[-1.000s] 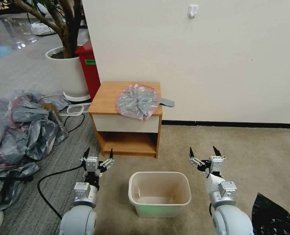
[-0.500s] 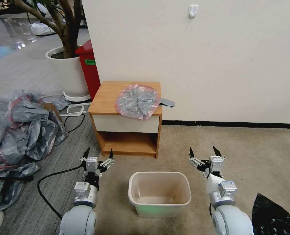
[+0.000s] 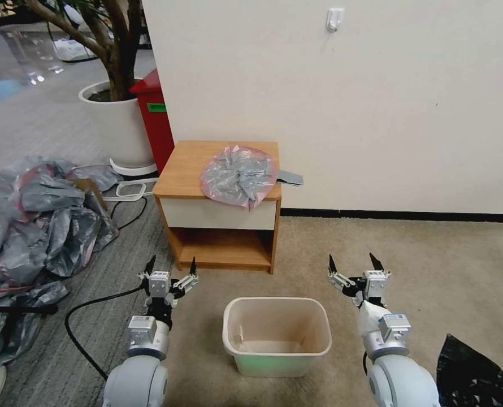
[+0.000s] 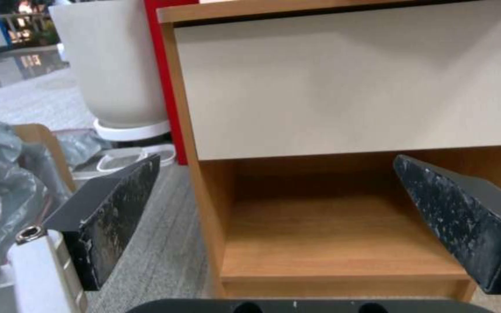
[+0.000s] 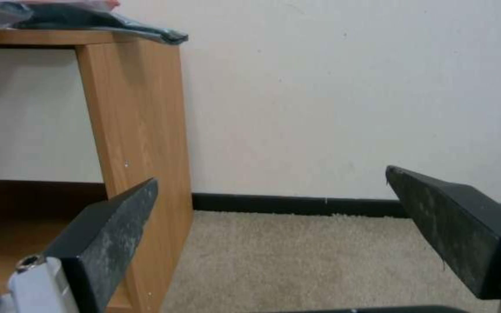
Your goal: Pick up the garbage bag from the table and place it over the trash can.
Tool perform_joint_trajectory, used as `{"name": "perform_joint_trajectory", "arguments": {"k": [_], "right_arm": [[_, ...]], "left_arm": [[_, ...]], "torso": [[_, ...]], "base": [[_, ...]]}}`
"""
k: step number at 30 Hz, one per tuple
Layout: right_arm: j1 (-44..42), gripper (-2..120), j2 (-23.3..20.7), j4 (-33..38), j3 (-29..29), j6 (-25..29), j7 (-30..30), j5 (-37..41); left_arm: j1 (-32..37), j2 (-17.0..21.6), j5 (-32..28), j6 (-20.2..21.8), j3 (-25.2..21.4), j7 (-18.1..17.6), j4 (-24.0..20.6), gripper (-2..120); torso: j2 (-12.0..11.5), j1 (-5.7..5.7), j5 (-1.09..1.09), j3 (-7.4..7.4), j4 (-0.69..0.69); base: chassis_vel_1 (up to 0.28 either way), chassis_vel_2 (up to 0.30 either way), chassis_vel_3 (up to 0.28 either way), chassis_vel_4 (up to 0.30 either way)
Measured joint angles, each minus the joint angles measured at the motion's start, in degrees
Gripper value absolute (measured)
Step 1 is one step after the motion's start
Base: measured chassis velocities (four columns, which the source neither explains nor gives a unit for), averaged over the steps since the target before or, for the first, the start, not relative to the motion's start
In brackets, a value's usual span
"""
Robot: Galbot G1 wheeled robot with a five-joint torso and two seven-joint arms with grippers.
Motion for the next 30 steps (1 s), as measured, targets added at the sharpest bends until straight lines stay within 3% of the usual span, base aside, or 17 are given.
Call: {"name": "perform_joint_trajectory", "arguments": {"k": [10,14,22,28,30], "right_arm": [[-0.03,100,0.06,0.31,0.08,-0.13,0.04,0.06],[-0.51,100,1.02,3.80,0.73,-2.28,0.60,1.29],[-2.82,100,5.14,18.31,3.66,-11.69,3.08,6.63],[-5.85,100,6.32,17.95,3.76,-13.75,2.60,8.62],[-5.77,100,6.32,17.57,3.64,-13.76,2.54,8.88]], "left_arm": [[0.06,0.01,0.00,0.02,0.00,0.00,-0.14,100],[0.64,0.15,-0.01,0.52,-0.24,0.00,-1.46,100],[5.97,1.66,-0.43,5.51,-2.83,-1.22,-12.80,100],[10.10,2.82,-0.80,9.24,-4.80,-2.25,-21.49,100],[10.36,2.90,-0.86,9.47,-4.92,-2.35,-22.12,100]], "torso": [[0.00,0.00,0.00,0.00,0.00],[0.00,0.00,0.01,0.00,0.01],[0.00,0.00,-0.02,0.00,0.01],[0.00,0.00,0.00,0.00,0.00],[0.00,-0.01,0.06,-0.01,0.01]], "base": [[0.000,0.000,0.000,0.000],[0.000,0.000,0.000,0.000],[0.000,0.000,0.000,0.000],[0.000,0.000,0.000,0.000],[0.000,0.000,0.000,0.000]]}}
